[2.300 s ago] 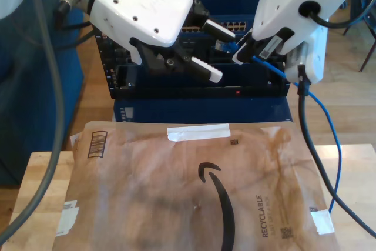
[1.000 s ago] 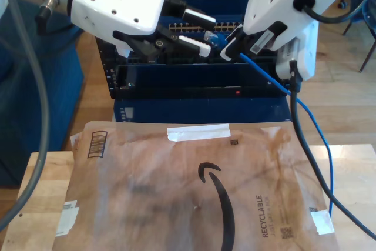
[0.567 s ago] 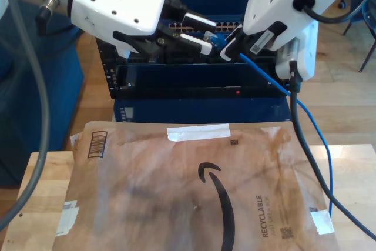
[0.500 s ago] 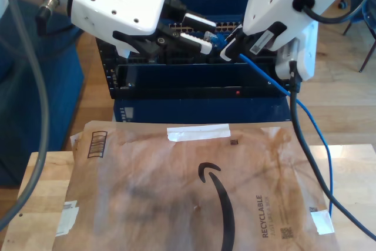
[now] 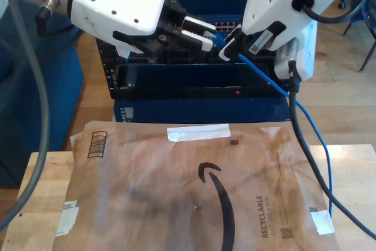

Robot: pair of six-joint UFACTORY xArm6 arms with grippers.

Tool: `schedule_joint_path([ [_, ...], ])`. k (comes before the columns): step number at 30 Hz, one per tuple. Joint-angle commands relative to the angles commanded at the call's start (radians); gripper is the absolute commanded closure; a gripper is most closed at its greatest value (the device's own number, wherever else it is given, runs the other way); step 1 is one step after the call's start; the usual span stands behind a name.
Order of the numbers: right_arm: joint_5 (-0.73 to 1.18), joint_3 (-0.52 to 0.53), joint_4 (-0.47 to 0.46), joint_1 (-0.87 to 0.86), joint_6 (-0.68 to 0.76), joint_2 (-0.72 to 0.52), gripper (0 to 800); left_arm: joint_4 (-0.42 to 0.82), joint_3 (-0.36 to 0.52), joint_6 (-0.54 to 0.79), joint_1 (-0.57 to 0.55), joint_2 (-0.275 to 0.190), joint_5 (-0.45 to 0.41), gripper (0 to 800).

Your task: Grab the cable and plug it in

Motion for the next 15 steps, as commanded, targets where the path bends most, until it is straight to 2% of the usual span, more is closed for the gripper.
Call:
schedule_joint_path([
  [2, -0.002, 0.000, 0.000, 0.000, -0.002, 0.000, 799, -0.003, 0.028, 0.002, 0.000, -0.002, -0.003, 757],
  [5, -0.002, 0.000, 0.000, 0.000, -0.002, 0.000, 793, -0.011, 0.031, 0.002, 0.000, -0.002, -0.003, 791],
  [7, -0.003, 0.003, 0.000, 0.000, -0.002, 0.000, 742, -0.012, 0.029, 0.002, 0.000, 0.000, -0.003, 797],
  [8, -0.003, 0.005, 0.000, 0.000, -0.002, 0.000, 652, -0.012, 0.028, 0.000, 0.000, 0.000, -0.002, 797],
  [9, -0.003, 0.005, 0.002, 0.000, -0.002, 0.000, 515, -0.012, 0.028, 0.000, 0.000, 0.000, -0.002, 797],
  [11, -0.003, 0.006, 0.000, -0.002, -0.009, 0.000, 374, -0.012, 0.026, -0.002, 0.002, 0.000, 0.000, 797],
  [15, -0.003, 0.006, 0.000, -0.003, -0.055, -0.008, 168, -0.029, 0.020, -0.014, 0.006, -0.002, 0.000, 797],
])
